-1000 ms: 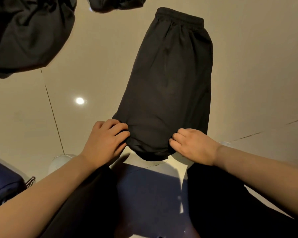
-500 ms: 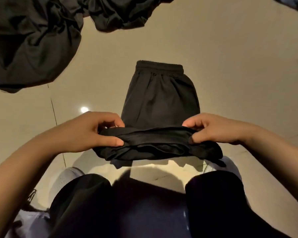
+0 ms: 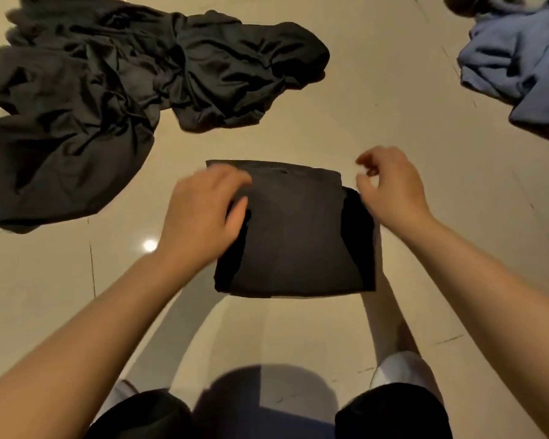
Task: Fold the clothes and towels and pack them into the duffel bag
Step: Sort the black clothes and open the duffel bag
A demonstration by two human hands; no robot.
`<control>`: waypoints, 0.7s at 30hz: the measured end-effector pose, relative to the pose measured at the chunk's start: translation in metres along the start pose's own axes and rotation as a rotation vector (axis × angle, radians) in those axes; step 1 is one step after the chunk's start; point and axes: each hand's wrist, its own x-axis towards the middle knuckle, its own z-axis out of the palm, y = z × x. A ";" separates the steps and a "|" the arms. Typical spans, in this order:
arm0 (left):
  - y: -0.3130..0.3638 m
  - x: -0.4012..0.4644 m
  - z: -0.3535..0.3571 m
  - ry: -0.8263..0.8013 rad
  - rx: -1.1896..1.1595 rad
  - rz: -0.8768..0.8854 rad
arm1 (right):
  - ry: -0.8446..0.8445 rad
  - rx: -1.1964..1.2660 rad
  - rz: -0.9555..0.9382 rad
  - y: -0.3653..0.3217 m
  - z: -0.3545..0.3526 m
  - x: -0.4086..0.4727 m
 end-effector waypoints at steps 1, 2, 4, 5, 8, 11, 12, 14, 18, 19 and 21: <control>-0.001 -0.018 0.009 -0.053 0.021 0.071 | -0.042 -0.020 -0.054 0.003 0.007 -0.017; -0.002 -0.037 0.017 -0.105 0.038 0.143 | -0.061 -0.036 -0.116 0.003 0.012 -0.035; -0.003 -0.068 0.030 -0.194 0.071 0.285 | -0.076 -0.075 -0.265 0.002 0.021 -0.071; -0.004 -0.082 0.037 -0.238 0.095 0.336 | -0.101 -0.106 -0.341 0.000 0.024 -0.089; -0.014 -0.104 0.053 -0.359 0.126 0.336 | -0.272 -0.294 -0.453 0.001 0.039 -0.133; -0.018 -0.103 0.063 -0.385 0.058 0.233 | -0.412 -0.437 -0.309 0.012 0.056 -0.145; -0.016 -0.099 0.065 -0.373 0.033 0.191 | -0.435 -0.431 -0.278 0.015 0.058 -0.143; -0.010 -0.091 0.065 -0.327 -0.077 0.088 | -0.462 -0.401 -0.258 0.018 0.059 -0.137; -0.005 -0.088 0.063 -0.226 -0.361 -0.195 | -0.435 -0.324 -0.238 0.017 0.056 -0.128; -0.006 -0.091 0.063 -0.223 -0.390 -0.229 | -0.441 -0.288 -0.213 0.018 0.056 -0.125; -0.007 -0.097 0.060 -0.233 -0.392 -0.214 | -0.425 -0.236 -0.197 0.022 0.056 -0.118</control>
